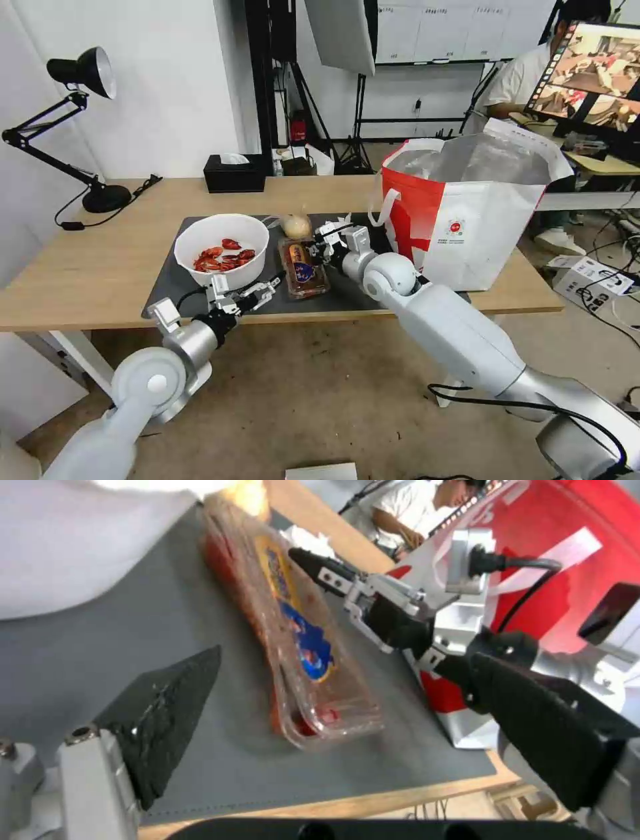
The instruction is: Pick up the trash from the table and place it into the takeout bag.
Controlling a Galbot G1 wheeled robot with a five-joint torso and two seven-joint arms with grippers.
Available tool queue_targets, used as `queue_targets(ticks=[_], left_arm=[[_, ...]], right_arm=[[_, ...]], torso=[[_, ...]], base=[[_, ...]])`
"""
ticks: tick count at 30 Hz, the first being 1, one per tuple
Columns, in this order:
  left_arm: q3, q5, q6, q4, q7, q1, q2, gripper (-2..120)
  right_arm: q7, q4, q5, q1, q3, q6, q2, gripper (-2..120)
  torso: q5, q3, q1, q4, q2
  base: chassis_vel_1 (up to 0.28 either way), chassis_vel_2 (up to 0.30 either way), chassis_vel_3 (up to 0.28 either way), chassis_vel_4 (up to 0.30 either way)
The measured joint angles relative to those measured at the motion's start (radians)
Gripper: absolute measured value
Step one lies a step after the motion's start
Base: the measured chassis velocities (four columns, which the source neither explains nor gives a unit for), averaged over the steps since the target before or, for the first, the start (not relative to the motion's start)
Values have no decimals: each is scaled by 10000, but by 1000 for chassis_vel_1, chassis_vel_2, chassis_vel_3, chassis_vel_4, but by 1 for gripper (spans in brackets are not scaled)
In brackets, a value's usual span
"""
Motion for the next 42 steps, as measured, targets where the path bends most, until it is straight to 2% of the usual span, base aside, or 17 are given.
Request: queue_targets(ticks=[17, 23, 42], left_arm=[[774, 76, 9, 620, -444, -766, -232, 100], [1058, -238, 74, 849, -718, -1083, -369, 100], [1321, -1204, 558, 1418, -1026, -1626, -554, 100]], right_arm=[[46, 72, 16, -74, 42, -108, -70, 0], [63, 176, 40, -74, 43, -133, -131, 0], [100, 287, 58, -216, 124, -147, -167, 0]], torso=[[0, 0, 0, 0, 0], [0, 0, 0, 0, 0], [0, 0, -1, 0, 0]], base=[[0, 0, 0, 0], [0, 0, 0, 0], [0, 0, 0, 0]])
